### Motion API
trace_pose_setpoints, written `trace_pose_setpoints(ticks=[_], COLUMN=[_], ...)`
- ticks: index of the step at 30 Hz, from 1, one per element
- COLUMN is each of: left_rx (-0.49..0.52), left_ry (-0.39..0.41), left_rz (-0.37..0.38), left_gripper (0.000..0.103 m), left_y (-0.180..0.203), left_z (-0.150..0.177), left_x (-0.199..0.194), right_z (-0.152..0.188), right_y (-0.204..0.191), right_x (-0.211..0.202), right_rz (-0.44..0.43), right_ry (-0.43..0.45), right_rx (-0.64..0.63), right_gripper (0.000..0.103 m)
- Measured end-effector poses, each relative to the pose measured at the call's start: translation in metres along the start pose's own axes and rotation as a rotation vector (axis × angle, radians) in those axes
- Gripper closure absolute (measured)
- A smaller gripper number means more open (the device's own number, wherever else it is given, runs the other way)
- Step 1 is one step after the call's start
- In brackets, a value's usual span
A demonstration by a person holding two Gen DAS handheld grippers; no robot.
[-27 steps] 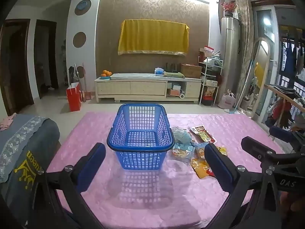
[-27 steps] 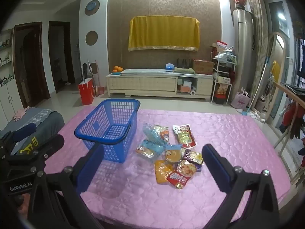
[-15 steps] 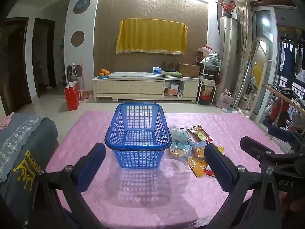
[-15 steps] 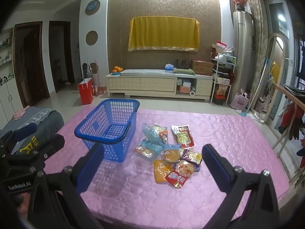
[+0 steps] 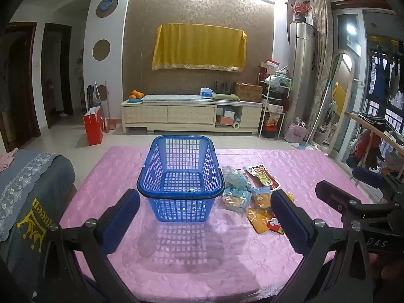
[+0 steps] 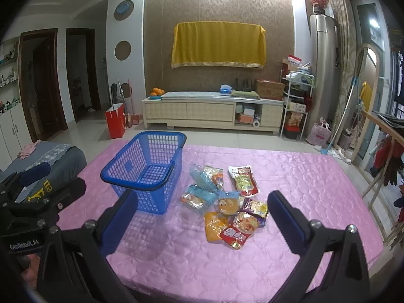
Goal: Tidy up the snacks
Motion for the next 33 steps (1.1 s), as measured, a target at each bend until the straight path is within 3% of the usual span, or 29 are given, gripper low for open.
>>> trace_pose_setpoints(ticks=[33], left_rx=[-0.008], left_ry=[-0.022], left_rz=[0.018], left_gripper=[0.001], left_y=[0.0025], left_z=[0.0051], left_x=[0.0014], right_z=[0.0058], right_y=[0.0044], right_x=[0.0034], right_rz=[-0.001], right_ry=[-0.025], right_rx=[0.008], right_gripper=[0.000])
Point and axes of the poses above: each gripper's, at about its wrist camera, not at the fingertips, and x roughly the way its jaws point, y to its right, z to its underside, the point moved 6 cm from there along x, roughly the way its jaws point, and after that the axes turned 5 degrees about y, right-handed, at the moved point
